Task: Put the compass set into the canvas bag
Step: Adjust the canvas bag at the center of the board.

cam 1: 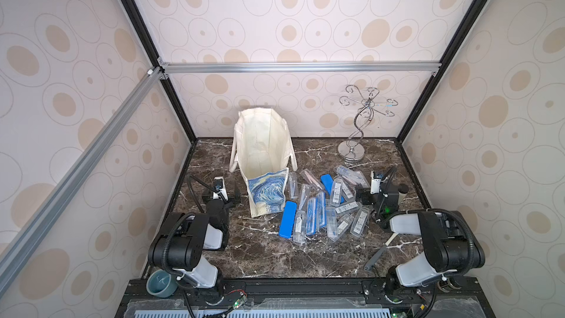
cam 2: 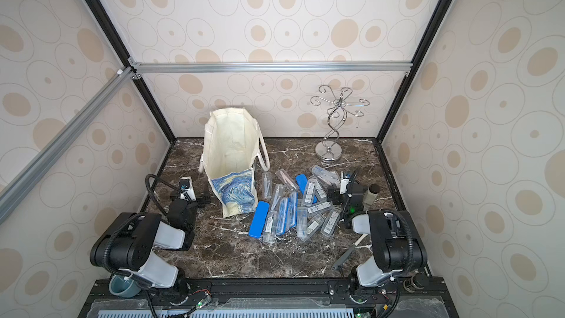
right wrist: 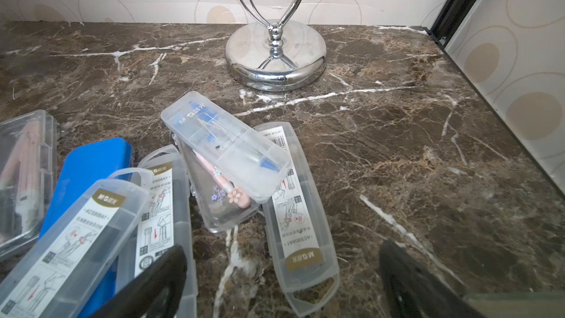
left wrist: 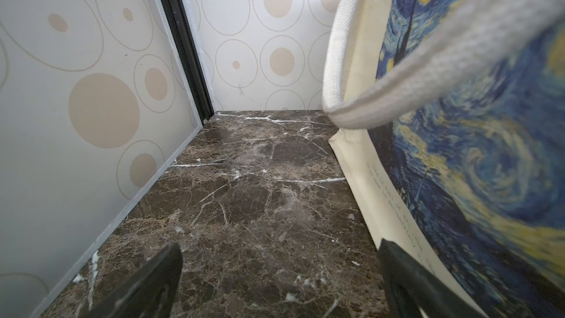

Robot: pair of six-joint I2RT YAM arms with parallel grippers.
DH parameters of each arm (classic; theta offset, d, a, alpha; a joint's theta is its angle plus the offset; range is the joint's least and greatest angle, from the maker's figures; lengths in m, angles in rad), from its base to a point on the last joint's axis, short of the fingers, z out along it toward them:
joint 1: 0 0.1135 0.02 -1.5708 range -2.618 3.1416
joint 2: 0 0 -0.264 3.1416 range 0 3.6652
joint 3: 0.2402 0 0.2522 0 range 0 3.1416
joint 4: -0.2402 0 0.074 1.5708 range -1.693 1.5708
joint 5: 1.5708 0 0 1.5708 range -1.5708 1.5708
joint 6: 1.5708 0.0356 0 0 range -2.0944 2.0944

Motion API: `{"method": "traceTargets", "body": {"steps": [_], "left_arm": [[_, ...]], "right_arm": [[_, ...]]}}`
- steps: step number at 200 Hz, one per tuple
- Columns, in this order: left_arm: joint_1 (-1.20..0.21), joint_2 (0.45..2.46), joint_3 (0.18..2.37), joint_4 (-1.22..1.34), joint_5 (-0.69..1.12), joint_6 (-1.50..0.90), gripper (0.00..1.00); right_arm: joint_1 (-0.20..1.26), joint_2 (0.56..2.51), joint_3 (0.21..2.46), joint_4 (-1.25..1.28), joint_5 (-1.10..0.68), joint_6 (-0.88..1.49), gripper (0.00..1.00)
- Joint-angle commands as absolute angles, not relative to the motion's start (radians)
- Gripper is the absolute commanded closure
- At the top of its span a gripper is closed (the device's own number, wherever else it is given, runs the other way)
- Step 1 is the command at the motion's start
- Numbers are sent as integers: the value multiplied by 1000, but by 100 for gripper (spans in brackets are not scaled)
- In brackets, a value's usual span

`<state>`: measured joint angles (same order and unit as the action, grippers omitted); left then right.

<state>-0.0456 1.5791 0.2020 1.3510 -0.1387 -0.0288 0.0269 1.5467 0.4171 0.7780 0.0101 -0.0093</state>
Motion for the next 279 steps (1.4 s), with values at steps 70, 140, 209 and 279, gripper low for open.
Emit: {"method": "traceTargets", "body": {"steps": [70,140,209,279], "left_arm": [[-40,1582,224,1362,-116,-3,0],[-41,1580,222,1364,-117,-3,0],[-38,1580,221,1367,-114,-3,0],[-40,1309,230,1121,-230,-66,0]], "right_arm": [[26,1538,429,778,3,-22,0],[27,1539,430,778,3,-22,0],[27,1538,429,780,5,-22,0],[27,1362,438,609,100,30,0]]}}
